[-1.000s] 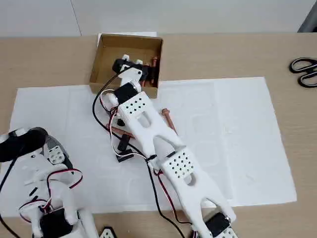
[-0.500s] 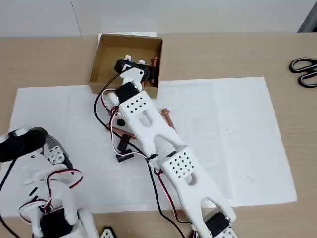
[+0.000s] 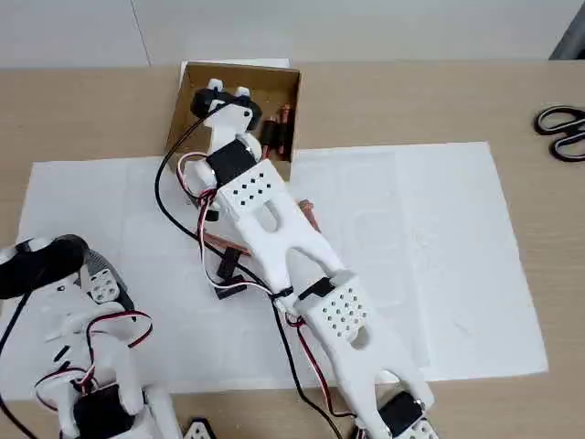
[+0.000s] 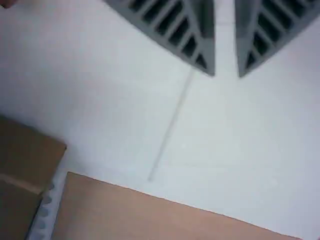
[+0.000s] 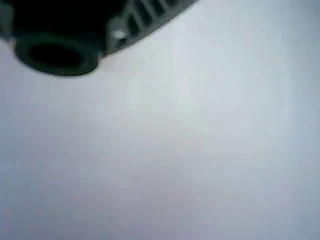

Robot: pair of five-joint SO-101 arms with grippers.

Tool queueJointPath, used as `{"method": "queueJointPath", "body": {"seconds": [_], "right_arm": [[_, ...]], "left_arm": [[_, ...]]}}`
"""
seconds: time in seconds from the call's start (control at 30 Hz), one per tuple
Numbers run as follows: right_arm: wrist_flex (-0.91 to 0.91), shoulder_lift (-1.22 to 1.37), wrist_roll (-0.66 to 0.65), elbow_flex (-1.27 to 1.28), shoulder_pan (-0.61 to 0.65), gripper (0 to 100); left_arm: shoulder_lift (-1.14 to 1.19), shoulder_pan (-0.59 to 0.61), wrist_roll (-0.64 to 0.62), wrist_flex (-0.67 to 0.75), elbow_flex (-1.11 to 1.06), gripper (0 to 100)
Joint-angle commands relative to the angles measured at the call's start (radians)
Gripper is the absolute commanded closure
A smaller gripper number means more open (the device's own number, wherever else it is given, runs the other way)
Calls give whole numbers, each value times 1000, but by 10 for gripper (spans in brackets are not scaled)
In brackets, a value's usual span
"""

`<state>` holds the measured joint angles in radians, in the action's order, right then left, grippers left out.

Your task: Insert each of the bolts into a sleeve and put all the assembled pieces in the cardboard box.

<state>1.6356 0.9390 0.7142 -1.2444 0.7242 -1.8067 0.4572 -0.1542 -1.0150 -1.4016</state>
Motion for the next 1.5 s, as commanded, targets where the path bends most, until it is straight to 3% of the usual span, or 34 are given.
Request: {"method": "queueJointPath", "body": {"seconds": [0.0,0.23,0.47,0.63,0.97,1.23,1.47], "right_arm": [[27,-125,-94,-12,-41,995],[47,-243,-275,-8,-81,995],[65,-285,-301,3,-81,995],[68,-314,-302,230,-81,995],[59,-682,-301,640,-104,995],[58,-869,-301,727,-147,993],[58,-1058,-301,839,-145,993]], "left_arm": [[-11,-8,3,20,2,979],[-9,-84,8,-172,8,979],[-9,-103,8,-138,10,979],[-8,-103,74,-135,10,979],[-8,-106,101,-104,10,979],[-8,-311,100,-106,44,979],[66,-471,97,-167,295,979]]}}
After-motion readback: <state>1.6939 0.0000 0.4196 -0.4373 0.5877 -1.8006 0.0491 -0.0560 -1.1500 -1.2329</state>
